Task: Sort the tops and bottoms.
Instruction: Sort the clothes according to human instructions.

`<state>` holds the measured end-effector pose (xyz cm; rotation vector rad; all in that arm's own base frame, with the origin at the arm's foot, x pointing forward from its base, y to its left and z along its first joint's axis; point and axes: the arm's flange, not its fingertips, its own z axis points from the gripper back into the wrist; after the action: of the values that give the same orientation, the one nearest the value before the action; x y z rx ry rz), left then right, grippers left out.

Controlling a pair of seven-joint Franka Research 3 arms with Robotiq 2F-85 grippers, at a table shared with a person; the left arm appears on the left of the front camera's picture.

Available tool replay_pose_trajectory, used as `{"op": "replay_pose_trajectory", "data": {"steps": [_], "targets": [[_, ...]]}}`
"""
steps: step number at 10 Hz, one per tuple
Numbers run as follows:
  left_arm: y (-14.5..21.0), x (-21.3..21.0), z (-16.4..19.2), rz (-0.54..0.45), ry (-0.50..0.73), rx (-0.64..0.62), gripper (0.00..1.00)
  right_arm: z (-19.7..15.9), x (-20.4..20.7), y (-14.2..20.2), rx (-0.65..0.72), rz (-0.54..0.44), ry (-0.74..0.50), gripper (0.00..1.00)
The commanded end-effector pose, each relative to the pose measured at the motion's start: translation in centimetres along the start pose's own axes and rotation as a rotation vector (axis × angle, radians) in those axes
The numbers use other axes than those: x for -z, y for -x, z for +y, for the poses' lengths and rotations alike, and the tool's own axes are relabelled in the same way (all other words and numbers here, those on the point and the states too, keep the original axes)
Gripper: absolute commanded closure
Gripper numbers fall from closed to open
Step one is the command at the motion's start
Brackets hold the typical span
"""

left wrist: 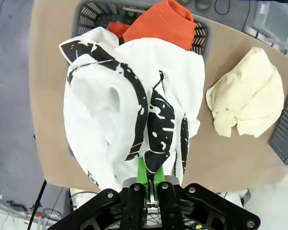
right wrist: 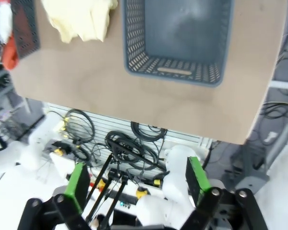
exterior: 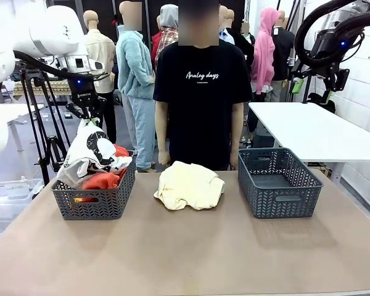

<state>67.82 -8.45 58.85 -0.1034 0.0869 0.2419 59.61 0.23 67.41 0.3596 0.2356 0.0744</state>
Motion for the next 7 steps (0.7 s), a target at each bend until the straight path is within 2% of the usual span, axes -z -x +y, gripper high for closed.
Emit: {"op": "replay_pose_trajectory", "data": {"steps": [1,2,4,5,6,7], "targets": [[-1.7,0.1,0.1,-0.031,0.002,0.003,1.00,0.3,-0.4,-0.1,0.013,-0.008,0.002,0.00],[0.0,0.0,0.0,0.000,0.000,0.000,1.00,0.3,-0.4,-0.1,0.013,-0.008,0.002,0.00],[-1.7,7.6,1.4,0.192,0.116,-0.043,1.00,0.3,-0.4,-0.1,0.013,-0.008,0.002,0.00],[-1.2,10.7,1.9,0.288,0.127,-0.081,1.00,0.3,-0.4,-0.1,0.013,-0.008,0.002,0.00],[-0.5,12.5,2.3,0.313,0.133,-0.116,1.00,0.3,-0.4,-0.1,0.013,-0.008,0.002,0.00],[-0.5,14.4,3.1,0.279,0.084,-0.163,1.00,0.3,-0.4,-0.1,0.013,-0.008,0.002,0.00]]}}
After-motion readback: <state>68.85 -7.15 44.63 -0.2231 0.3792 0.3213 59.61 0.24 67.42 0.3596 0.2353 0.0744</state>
